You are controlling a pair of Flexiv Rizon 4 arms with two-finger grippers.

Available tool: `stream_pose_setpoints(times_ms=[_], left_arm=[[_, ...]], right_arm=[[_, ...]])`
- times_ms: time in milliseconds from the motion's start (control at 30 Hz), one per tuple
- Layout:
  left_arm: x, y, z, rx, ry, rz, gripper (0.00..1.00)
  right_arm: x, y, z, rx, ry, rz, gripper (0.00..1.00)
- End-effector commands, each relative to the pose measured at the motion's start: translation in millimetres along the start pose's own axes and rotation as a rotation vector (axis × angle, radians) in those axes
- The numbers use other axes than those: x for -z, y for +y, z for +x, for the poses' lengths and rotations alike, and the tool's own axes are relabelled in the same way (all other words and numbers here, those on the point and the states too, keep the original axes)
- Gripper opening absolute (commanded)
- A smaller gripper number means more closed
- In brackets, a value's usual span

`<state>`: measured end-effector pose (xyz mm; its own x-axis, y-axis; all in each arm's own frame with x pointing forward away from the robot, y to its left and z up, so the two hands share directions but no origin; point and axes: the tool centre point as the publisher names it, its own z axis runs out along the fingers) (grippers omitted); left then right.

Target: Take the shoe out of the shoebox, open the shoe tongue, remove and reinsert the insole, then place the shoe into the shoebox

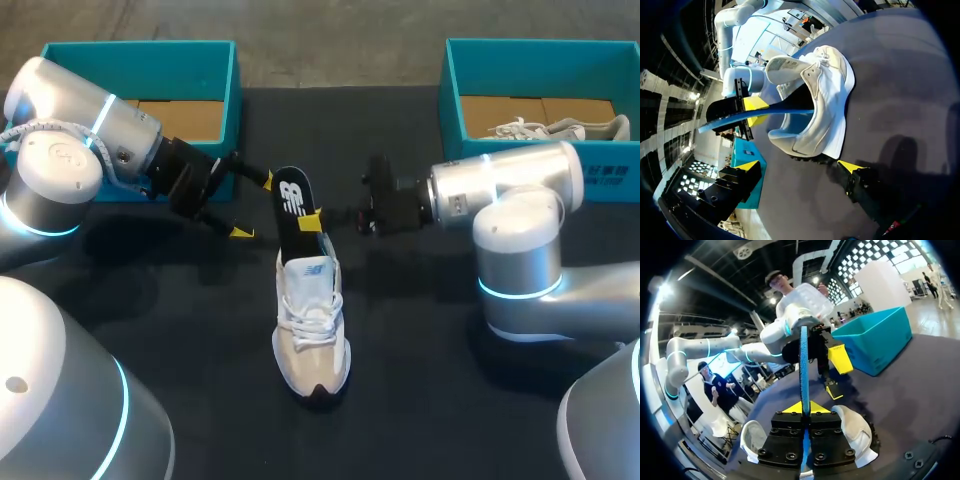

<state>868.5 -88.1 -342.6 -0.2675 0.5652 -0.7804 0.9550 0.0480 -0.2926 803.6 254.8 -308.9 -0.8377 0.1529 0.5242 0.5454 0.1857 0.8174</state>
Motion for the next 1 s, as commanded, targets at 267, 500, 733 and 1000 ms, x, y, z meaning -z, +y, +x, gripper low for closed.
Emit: stream_pose_setpoints(times_ms=[267, 500, 733, 1000], left_arm=[[-0.3, -0.6, 0.4, -0.001, -0.001, -0.002, 1.00], [-0.3, -0.6, 0.4, -0.001, -0.001, -0.002, 1.00], [-0.3, -0.6, 0.4, -0.001, -0.001, -0.002, 1.00], [-0.3, -0.6, 0.4, -0.001, -0.001, -0.002, 1.00]], right_arm=[[-5.3, -14.2, -9.2, -0.051, -0.001, 0.005, 0.00], [-4.5, -25.3, -7.6, -0.072, -0.004, -0.003, 0.00], [-4.1, -41.1, -2.1, -0.105, -0.008, -0.019, 0.00], [-5.7, -56.5, 1.7, -0.134, -0.012, -0.039, 0.00]])
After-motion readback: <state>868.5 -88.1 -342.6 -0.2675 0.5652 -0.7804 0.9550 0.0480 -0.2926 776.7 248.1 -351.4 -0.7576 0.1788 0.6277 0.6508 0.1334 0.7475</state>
